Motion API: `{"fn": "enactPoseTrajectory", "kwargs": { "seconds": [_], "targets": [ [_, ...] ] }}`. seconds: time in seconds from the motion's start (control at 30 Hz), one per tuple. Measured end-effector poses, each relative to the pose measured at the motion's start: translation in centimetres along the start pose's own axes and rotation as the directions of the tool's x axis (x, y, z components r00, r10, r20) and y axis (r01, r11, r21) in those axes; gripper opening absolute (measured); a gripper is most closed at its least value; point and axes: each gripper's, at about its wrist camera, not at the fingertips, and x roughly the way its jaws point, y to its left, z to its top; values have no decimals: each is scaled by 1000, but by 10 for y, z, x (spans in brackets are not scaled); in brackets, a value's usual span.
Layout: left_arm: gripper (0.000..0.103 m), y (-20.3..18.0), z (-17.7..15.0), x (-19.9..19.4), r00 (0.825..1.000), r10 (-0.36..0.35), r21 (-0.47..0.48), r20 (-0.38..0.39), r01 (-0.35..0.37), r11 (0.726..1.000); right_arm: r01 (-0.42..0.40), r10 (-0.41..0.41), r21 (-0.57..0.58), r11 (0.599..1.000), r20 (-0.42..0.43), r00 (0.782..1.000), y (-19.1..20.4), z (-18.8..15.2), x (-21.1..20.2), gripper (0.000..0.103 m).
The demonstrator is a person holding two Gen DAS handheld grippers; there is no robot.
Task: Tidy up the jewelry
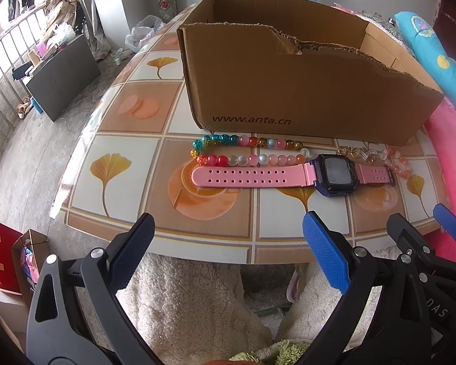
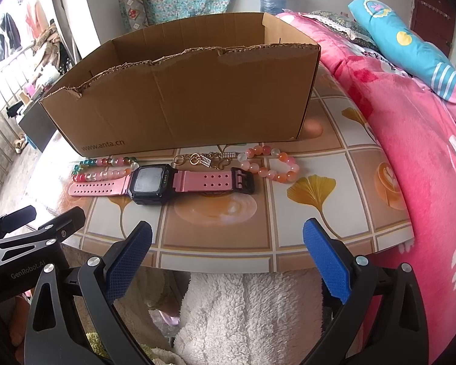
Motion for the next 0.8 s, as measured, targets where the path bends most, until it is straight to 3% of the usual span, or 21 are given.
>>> {"fn": "enactPoseTrajectory", "kwargs": {
  "seconds": [0.8],
  "targets": [
    [94,-1,-2,-2,1000,-2,2,0,2,1000,-2,2,-2,1000,7,1000,1,-1,-2,97]
  ]
}}
